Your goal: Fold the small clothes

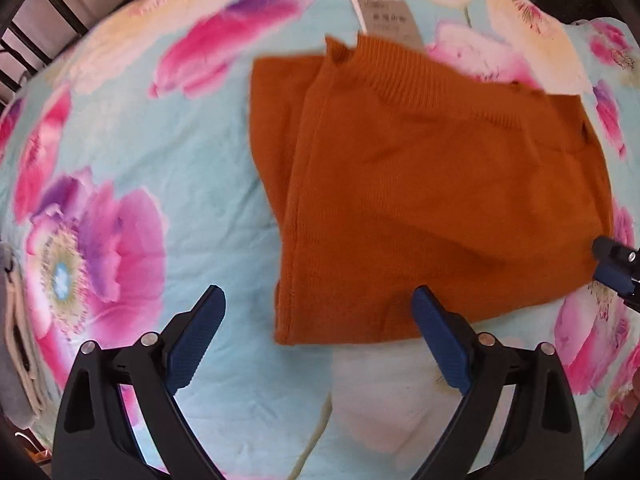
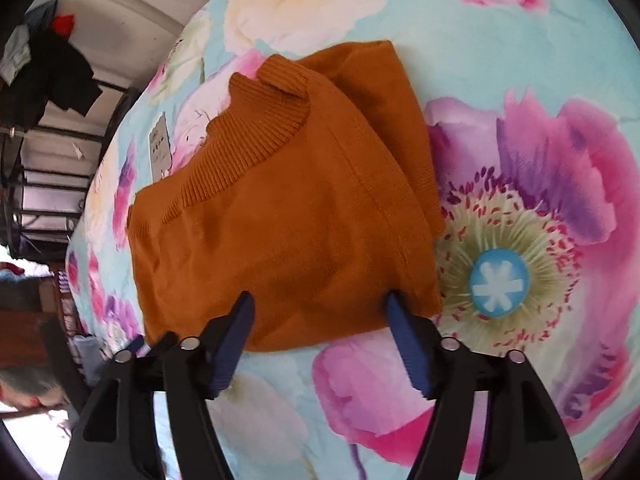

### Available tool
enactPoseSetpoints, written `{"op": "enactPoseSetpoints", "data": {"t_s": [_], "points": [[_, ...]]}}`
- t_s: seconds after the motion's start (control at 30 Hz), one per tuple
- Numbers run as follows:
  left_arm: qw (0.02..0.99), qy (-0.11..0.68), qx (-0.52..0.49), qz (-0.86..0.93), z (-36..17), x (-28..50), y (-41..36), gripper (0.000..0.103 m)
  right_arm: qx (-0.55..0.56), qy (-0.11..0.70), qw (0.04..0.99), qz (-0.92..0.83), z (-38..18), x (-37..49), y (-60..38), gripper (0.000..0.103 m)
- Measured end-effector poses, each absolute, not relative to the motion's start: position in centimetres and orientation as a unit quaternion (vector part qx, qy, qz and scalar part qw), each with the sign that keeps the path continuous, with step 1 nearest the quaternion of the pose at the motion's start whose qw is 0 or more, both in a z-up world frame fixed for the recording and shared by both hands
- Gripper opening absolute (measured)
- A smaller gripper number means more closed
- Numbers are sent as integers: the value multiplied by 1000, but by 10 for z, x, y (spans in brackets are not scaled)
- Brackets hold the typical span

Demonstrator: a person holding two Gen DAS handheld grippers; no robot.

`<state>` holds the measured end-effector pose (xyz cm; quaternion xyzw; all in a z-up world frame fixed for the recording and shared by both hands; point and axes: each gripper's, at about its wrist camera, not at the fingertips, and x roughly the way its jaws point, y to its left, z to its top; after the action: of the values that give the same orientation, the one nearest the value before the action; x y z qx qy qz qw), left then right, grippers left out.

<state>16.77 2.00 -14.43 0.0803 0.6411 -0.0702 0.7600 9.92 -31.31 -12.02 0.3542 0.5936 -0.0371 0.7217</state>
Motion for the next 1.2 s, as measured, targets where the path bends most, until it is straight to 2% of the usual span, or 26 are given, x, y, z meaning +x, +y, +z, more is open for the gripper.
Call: {"op": "enactPoseSetpoints", "data": {"t_s": [0.2, 0.37, 0.5, 0.83, 1.0, 1.2], "points": [[769, 627, 107, -66, -147, 166, 11, 92, 365, 588, 720, -39, -114, 98, -318, 70], [792, 595, 120, -66, -132, 164, -1, 91, 303, 559, 770, -44, -84, 104, -315, 70], [801, 582, 124, -68, -127, 163, -8, 91, 266, 560, 783, -53, -83, 108, -315, 70], [786, 602, 127, -57, -143, 165, -1, 91, 317, 611, 722, -69, -131, 102, -331, 70], [790, 597, 129, -62, -138, 164, -5, 91, 334, 588, 734, -63, -114, 101, -335, 70], [803, 577, 131, -66, -124, 164, -10, 92, 300, 566, 765, -64, -96, 106, -333, 70]]}}
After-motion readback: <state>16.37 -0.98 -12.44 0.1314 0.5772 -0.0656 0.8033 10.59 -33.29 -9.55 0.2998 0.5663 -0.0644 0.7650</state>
